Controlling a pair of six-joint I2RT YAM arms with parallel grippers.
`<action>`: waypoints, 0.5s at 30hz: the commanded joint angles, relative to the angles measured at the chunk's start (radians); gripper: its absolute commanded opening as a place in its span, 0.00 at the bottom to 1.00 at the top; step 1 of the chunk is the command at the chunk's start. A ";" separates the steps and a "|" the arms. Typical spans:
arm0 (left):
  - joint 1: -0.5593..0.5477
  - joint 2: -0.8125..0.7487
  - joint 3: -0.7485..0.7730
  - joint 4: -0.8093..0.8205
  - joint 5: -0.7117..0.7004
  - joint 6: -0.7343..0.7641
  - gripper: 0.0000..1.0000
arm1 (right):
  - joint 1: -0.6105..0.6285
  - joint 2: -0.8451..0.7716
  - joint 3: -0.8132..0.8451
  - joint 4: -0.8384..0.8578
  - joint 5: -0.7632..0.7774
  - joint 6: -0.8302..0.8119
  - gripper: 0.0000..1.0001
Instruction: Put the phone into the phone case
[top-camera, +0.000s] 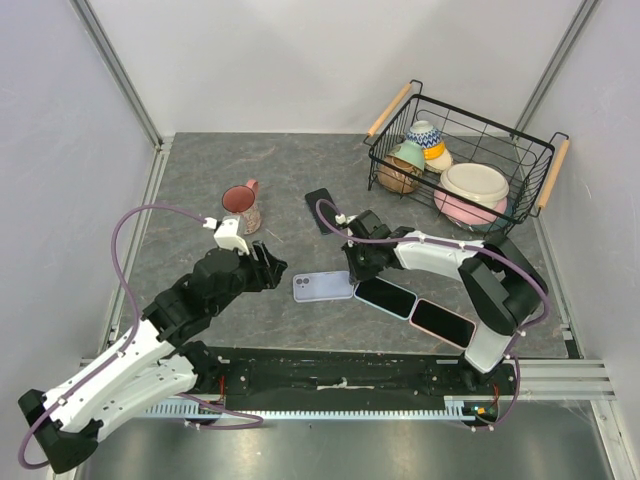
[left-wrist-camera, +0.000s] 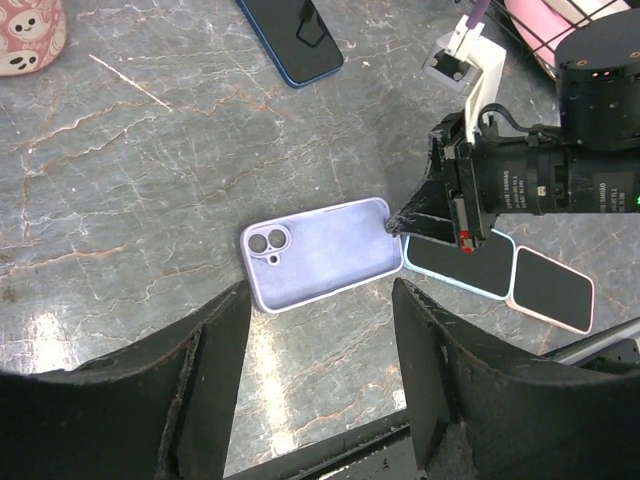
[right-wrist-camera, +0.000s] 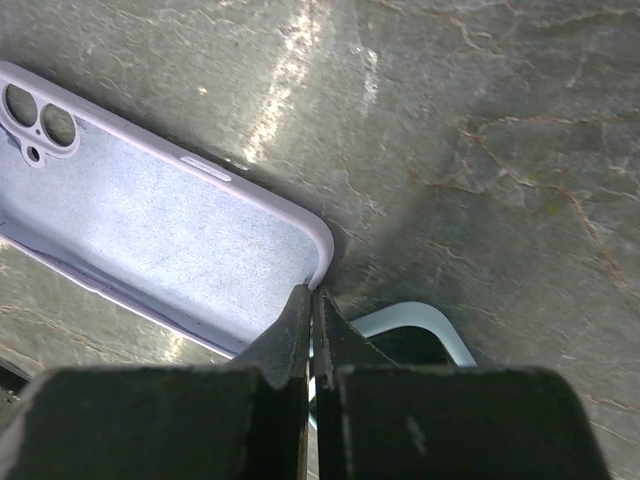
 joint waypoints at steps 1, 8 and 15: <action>0.000 0.014 0.029 0.038 0.011 0.036 0.66 | -0.023 -0.045 -0.027 -0.039 0.027 -0.061 0.02; 0.000 0.055 0.032 0.049 0.032 0.045 0.66 | -0.024 -0.138 -0.070 0.012 -0.020 -0.048 0.52; 0.000 0.085 0.024 0.058 0.045 0.049 0.66 | -0.030 -0.315 -0.112 0.067 -0.019 -0.003 0.86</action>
